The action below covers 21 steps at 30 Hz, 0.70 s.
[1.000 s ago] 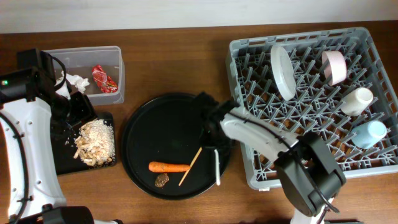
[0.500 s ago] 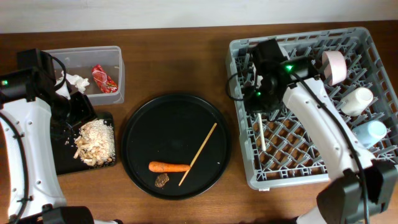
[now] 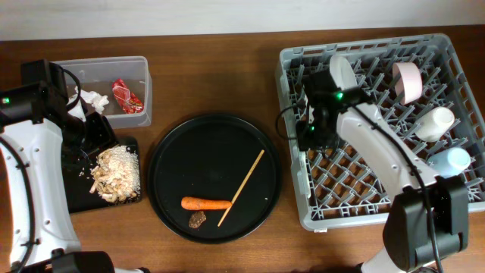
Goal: Sort waste into correct bins and load items into the dishwasher rack
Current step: 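Carry the white fork into the rack and release it, then grasp the wooden chopstick on the round tray with the right gripper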
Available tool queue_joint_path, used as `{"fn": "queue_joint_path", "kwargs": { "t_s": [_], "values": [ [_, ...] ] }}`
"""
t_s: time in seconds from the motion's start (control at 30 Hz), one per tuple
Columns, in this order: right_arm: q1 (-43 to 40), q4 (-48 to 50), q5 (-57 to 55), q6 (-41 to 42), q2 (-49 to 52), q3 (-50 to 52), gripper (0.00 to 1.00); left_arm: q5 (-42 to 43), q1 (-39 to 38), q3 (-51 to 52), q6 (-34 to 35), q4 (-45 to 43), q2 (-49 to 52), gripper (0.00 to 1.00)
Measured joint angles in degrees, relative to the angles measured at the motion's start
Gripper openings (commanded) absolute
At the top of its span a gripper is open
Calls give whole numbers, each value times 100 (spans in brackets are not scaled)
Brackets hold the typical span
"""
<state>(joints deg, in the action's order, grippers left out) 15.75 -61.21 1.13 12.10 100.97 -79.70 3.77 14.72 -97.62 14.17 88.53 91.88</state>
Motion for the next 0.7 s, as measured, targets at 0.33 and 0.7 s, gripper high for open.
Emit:
{"fn": "queue_joint_path", "kwargs": {
  "t_s": [0.33,0.7],
  "values": [
    [833,-833,448,1226,-175,-1941,48,-20,0,0,0,4,0,63],
    [2640,-640,608,3134,1672,-1276,50,-20,0,0,0,9,0,63]
  ]
}}
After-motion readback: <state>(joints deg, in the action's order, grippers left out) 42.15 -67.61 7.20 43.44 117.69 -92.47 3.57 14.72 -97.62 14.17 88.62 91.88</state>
